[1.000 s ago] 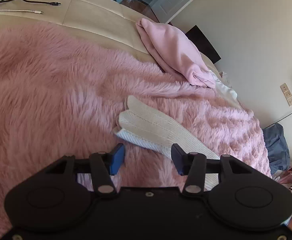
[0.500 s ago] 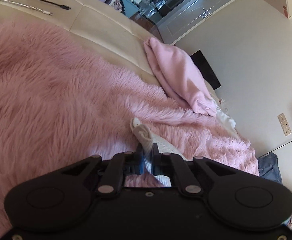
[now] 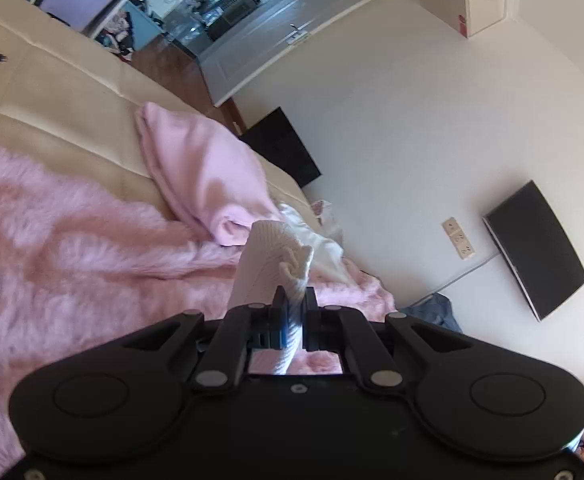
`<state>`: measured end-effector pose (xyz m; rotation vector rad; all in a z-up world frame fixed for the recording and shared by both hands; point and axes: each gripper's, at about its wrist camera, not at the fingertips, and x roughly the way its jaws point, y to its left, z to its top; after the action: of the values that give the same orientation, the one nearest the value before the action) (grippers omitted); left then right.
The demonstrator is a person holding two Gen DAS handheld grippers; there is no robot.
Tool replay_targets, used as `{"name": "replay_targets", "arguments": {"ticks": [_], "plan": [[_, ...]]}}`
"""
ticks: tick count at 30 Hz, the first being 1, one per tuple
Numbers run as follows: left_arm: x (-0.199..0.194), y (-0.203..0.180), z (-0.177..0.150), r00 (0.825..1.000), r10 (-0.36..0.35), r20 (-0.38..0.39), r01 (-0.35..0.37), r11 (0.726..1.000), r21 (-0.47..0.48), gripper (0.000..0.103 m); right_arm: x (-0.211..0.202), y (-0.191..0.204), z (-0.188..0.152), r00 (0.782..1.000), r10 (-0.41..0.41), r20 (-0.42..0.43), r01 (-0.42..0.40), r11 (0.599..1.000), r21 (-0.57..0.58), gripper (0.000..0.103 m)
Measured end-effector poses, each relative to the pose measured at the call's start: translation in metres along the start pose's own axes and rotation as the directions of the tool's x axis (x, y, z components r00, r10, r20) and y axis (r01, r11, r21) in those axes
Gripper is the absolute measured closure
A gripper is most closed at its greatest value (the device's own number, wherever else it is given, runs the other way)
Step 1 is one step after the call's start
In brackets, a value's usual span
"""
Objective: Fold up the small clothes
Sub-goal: 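Carry the held sleeve across the sweater body and open the left tool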
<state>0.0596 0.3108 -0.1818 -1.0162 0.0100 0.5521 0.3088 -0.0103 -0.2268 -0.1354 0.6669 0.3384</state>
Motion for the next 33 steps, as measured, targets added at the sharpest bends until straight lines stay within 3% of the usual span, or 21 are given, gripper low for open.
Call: {"name": "replay_targets", "arguments": {"ticks": [3,8,13,18,24,30,33], "plan": [[0.009,-0.037,-0.003,0.994,-0.107,-0.025,0.108,0.994,0.026,0.1,-0.026,-0.024,0.003,0.999,0.015,0.035,-0.018,0.997,0.081,0.038],[0.035,-0.109,-0.035,0.957,-0.271,-0.104,0.28,0.957,0.078,0.1,-0.068,-0.069,-0.002,0.998,0.004,0.068,-0.013,0.992,0.126,0.034],[0.067,-0.181,-0.109,0.893,-0.384,-0.234,0.413,0.906,0.089,0.1,-0.1,-0.122,-0.014,0.996,-0.038,0.083,0.024,0.985,0.168,0.033],[0.083,-0.236,-0.198,0.821,-0.439,-0.365,0.495,0.866,0.071,0.1,-0.12,-0.18,-0.032,0.994,-0.086,0.063,0.069,0.969,0.237,0.033],[0.096,-0.273,-0.319,0.728,-0.423,-0.539,0.534,0.843,0.059,0.1,-0.135,-0.241,-0.054,0.988,-0.143,0.052,0.122,0.948,0.293,0.033],[0.105,-0.273,-0.43,0.644,-0.29,-0.708,0.522,0.843,0.13,0.1,-0.145,-0.286,-0.072,0.982,-0.182,0.043,0.155,0.921,0.357,0.033],[0.105,-0.263,-0.465,0.618,-0.222,-0.754,0.519,0.836,0.178,0.1,-0.147,-0.3,-0.078,0.98,-0.197,0.034,0.171,0.913,0.369,0.033]]}}
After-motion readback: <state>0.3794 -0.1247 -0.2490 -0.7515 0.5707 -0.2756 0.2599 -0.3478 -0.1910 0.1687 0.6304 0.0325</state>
